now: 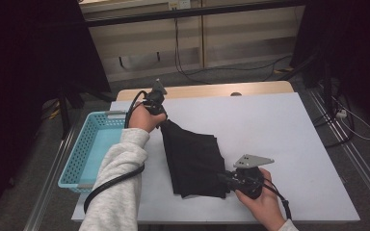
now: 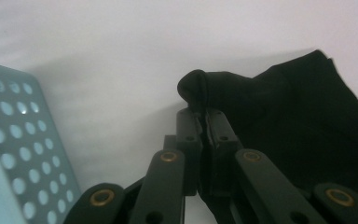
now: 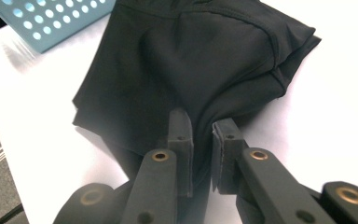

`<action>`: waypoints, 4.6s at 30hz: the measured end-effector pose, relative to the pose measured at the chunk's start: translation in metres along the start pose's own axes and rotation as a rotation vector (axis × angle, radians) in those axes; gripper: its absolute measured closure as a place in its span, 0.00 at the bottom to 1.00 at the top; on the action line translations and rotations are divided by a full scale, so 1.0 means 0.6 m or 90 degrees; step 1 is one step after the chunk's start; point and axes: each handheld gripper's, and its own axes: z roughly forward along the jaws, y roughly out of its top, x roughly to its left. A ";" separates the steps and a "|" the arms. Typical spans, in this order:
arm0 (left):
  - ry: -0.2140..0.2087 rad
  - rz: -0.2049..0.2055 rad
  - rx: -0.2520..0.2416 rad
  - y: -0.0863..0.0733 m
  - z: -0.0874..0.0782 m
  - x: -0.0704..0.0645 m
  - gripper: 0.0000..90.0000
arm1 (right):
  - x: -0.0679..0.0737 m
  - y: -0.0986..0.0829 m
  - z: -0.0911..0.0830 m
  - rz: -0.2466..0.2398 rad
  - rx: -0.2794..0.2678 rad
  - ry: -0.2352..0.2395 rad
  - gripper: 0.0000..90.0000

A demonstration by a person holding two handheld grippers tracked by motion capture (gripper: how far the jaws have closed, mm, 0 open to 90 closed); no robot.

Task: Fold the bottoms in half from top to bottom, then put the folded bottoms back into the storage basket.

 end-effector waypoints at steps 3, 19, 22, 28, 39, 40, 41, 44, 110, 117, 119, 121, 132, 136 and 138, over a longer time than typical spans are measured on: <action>0.002 0.004 0.001 0.003 -0.013 -0.001 0.95 | 0.005 0.004 -0.001 -0.005 -0.005 0.005 0.90; 0.020 -0.002 0.021 0.014 -0.052 0.000 0.95 | 0.021 0.022 -0.002 -0.011 -0.026 0.023 0.90; 0.022 -0.001 0.019 0.014 -0.060 0.000 0.95 | 0.025 0.025 -0.003 -0.019 -0.030 0.023 0.90; 0.026 -0.008 0.015 0.011 -0.081 0.009 0.95 | 0.033 0.031 -0.005 -0.031 -0.053 0.020 0.90; 0.031 -0.026 0.017 0.004 -0.114 0.034 0.96 | 0.052 0.046 0.000 -0.054 -0.096 0.029 0.90; 0.031 -0.026 0.017 0.004 -0.118 0.036 0.96 | 0.054 0.048 0.000 -0.055 -0.096 0.030 0.90; 0.031 -0.029 0.017 0.003 -0.120 0.037 0.96 | 0.055 0.049 0.000 -0.058 -0.101 0.030 0.90; 0.032 -0.027 0.022 0.003 -0.127 0.041 0.96 | 0.058 0.052 0.000 -0.063 -0.106 0.030 0.90; 0.115 -0.101 -0.006 0.000 -0.322 0.161 0.96 | 0.168 0.198 0.071 -0.136 -0.181 0.131 0.90; 0.121 -0.115 -0.009 -0.013 -0.327 0.198 0.96 | 0.193 0.208 0.091 -0.149 -0.179 0.147 0.90; 0.120 -0.121 -0.010 -0.017 -0.327 0.207 0.96 | 0.199 0.211 0.099 -0.150 -0.177 0.152 0.90; 0.120 -0.128 -0.011 -0.022 -0.328 0.218 0.96 | 0.205 0.214 0.106 -0.151 -0.173 0.157 0.90; 0.126 -0.158 -0.018 -0.045 -0.329 0.276 0.97 | 0.239 0.229 0.141 -0.162 -0.169 0.187 0.90; 0.124 -0.158 -0.020 -0.045 -0.327 0.293 0.97 | 0.251 0.231 0.157 -0.160 -0.165 0.194 0.90; 0.125 -0.158 -0.026 -0.042 -0.325 0.300 0.97 | 0.255 0.233 0.165 -0.160 -0.166 0.194 0.90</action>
